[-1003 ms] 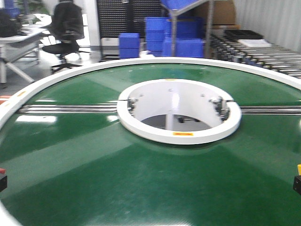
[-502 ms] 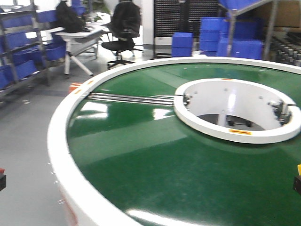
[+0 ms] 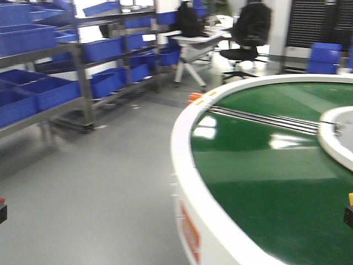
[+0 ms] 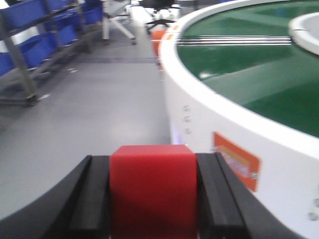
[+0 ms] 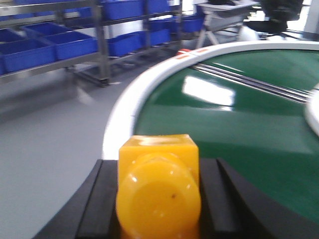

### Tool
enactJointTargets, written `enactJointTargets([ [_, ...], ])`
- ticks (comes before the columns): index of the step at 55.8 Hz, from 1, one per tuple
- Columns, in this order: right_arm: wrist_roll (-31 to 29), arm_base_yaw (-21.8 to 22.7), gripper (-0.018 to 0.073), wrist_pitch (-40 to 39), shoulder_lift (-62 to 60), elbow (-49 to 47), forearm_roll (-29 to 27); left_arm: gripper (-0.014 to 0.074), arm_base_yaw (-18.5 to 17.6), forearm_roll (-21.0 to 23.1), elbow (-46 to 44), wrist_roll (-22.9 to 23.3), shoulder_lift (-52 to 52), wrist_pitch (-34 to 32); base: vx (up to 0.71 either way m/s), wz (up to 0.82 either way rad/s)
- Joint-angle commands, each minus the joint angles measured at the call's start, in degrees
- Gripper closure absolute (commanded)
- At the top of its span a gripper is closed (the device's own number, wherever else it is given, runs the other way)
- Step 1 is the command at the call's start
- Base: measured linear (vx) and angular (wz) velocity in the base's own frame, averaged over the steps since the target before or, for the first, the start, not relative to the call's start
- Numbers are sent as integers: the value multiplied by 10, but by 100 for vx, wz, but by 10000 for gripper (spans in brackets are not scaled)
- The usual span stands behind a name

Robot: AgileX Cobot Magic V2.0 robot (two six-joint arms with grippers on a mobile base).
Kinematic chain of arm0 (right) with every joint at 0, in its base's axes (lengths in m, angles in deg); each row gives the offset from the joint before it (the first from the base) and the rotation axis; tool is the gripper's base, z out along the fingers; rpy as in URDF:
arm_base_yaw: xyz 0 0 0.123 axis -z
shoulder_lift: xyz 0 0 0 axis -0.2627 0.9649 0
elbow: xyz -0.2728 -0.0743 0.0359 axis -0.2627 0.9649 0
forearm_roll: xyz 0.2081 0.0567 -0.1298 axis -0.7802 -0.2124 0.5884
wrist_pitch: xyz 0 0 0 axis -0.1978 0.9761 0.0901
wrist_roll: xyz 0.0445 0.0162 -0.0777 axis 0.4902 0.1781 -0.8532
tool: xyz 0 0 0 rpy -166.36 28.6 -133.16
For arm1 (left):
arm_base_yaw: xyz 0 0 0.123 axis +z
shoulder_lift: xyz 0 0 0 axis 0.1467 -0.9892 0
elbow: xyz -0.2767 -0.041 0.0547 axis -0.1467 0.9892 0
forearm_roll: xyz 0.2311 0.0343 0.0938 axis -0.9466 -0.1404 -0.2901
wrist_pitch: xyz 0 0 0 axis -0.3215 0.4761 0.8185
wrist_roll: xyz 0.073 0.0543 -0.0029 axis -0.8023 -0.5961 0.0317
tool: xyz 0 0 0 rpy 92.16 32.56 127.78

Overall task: Pick red and yellow blocks into blue bin
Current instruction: 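Drive the base away from the table to the large blue bin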

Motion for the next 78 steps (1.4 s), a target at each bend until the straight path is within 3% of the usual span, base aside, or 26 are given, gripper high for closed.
enactJointTargets([
  [1, -6, 0, 570, -48, 0, -17, 1, 594, 0, 7, -15, 5, 3, -49, 0, 82],
  [35, -6, 0, 570, -48, 0, -17, 1, 594, 0, 7, -15, 5, 3, -49, 10, 69],
  [78, -7, 0, 570, -48, 0, -17, 1, 595, 0, 7, -15, 5, 3, -48, 26, 42],
])
